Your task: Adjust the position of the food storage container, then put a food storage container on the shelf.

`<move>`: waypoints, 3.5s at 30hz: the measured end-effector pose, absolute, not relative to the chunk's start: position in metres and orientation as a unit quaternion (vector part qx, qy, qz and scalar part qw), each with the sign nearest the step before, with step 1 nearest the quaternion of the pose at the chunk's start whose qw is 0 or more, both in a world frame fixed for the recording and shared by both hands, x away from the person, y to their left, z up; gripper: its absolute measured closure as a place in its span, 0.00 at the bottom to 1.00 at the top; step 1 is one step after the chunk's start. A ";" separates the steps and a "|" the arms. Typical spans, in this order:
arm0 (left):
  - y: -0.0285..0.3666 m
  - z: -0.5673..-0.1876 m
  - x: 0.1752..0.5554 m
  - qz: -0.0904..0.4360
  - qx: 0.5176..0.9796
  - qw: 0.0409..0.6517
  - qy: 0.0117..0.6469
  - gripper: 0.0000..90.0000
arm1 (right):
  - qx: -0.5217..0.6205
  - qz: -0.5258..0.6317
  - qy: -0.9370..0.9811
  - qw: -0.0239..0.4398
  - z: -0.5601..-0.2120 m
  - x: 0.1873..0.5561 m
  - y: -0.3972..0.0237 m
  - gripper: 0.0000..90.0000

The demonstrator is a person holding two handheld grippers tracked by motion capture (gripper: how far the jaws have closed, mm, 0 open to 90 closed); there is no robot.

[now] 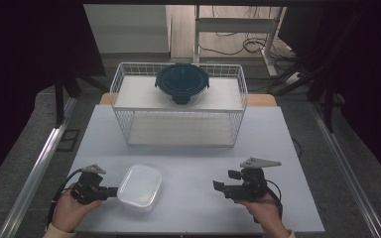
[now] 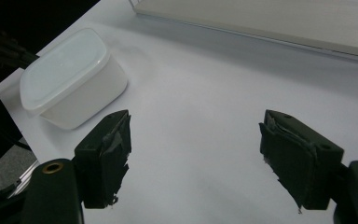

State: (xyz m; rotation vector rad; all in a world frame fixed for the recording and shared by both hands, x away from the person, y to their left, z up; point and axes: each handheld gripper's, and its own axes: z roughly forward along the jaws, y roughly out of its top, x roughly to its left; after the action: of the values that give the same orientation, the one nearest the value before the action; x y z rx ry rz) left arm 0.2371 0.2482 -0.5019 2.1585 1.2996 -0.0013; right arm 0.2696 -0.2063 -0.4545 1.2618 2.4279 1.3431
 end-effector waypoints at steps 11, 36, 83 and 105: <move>0.219 -0.499 0.243 0.000 0.826 0.317 0.465 1.00 | 0.414 0.440 0.796 0.046 -0.455 0.270 -0.206 0.28; 0.150 -0.497 0.269 -0.044 0.843 0.332 0.420 1.00 | 0.417 0.444 0.791 0.047 -0.453 0.271 -0.210 0.28; 0.186 -0.471 0.257 0.000 0.746 0.450 0.490 0.30 | 0.406 0.472 0.781 0.047 -0.453 0.269 -0.207 0.25; 0.168 -0.486 0.273 -0.088 0.721 0.477 0.495 0.32 | 0.446 0.462 0.765 -0.035 -0.471 0.274 -0.184 0.30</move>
State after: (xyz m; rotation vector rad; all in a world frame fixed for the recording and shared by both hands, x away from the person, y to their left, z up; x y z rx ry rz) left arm 0.2730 0.1675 -0.4864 1.7628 1.2085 -0.2140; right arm 0.2737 -0.1843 -0.4713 1.4349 2.4597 1.4858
